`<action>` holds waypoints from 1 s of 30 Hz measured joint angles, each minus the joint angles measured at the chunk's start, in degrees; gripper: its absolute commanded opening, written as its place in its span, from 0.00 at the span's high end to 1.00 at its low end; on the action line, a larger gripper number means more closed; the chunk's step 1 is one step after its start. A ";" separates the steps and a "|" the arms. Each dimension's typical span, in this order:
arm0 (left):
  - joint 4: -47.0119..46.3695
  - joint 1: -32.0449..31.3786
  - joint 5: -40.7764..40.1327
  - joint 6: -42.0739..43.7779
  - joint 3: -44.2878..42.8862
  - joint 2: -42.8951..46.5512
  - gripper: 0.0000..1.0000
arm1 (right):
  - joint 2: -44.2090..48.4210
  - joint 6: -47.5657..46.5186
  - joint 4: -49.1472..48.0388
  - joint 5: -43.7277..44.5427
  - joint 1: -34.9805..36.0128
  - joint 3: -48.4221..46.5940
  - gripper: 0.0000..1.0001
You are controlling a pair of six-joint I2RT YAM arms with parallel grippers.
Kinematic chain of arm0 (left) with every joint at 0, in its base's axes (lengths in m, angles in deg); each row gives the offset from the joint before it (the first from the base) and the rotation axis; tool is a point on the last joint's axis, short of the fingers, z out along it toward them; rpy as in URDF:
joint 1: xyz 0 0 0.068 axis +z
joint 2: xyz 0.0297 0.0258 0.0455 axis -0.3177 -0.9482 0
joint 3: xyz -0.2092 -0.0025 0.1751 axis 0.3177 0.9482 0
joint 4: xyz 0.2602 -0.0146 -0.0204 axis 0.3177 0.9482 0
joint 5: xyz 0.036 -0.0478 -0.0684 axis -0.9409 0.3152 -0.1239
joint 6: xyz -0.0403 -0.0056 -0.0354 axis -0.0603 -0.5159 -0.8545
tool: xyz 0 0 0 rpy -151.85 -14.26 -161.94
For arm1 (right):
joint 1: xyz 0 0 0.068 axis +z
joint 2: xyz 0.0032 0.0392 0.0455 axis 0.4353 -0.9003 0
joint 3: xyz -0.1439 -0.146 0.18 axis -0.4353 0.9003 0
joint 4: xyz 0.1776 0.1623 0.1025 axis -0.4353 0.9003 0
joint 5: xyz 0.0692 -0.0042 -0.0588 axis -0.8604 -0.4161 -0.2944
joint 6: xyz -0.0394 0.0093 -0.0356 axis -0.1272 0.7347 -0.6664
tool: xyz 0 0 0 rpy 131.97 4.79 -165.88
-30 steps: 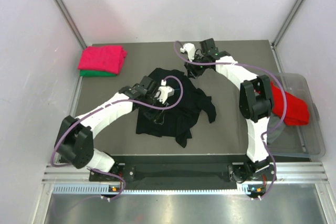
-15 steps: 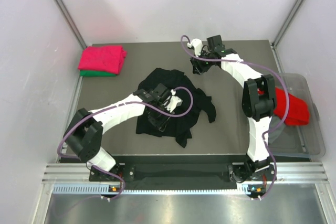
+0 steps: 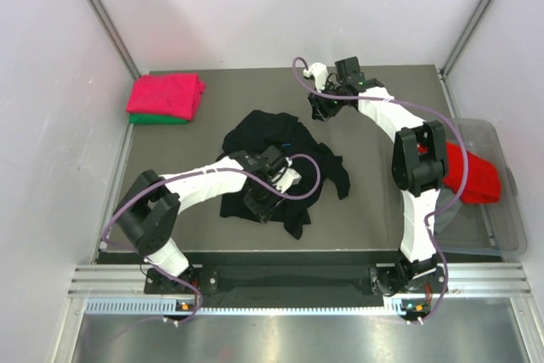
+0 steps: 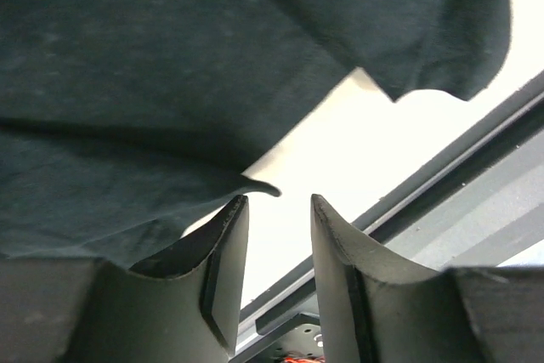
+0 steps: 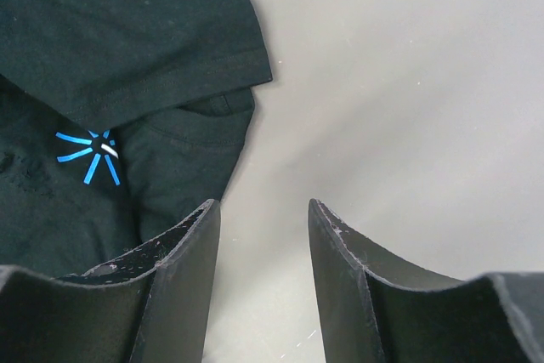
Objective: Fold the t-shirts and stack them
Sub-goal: Flatten the tshirt out
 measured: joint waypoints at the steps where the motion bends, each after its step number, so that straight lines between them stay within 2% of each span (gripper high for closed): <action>1: 0.00 -0.48 0.00 0.00 0.02 0.00 0.59 | 0.00 -0.02 0.00 -0.04 0.00 0.00 0.53; 11: 0.33 -1.20 -1.01 0.00 0.00 -3.56 0.59 | 0.09 -0.11 -0.02 -0.24 -0.11 0.07 0.53; 14: 0.33 -1.20 -2.05 -0.44 -0.11 -4.70 0.62 | 0.57 -0.11 -0.31 -0.50 -0.11 1.01 0.53; 17: 0.35 -1.20 -3.21 -0.87 -0.55 -4.87 0.73 | 0.79 -0.09 -0.52 -0.76 -0.11 1.90 0.53; 19: 0.35 -1.18 -3.69 -1.29 -1.09 -4.87 0.90 | 0.79 -0.07 -0.55 -0.87 -0.11 2.23 0.54; 21: 0.28 -1.20 -4.42 -1.46 -1.53 -4.87 1.00 | 0.85 -0.04 -0.61 -1.01 -0.11 2.56 0.54; 30: 2.91 -0.90 -10.56 1.16 -3.48 -2.16 1.00 | 2.84 0.17 -0.96 -1.16 -0.11 4.72 0.54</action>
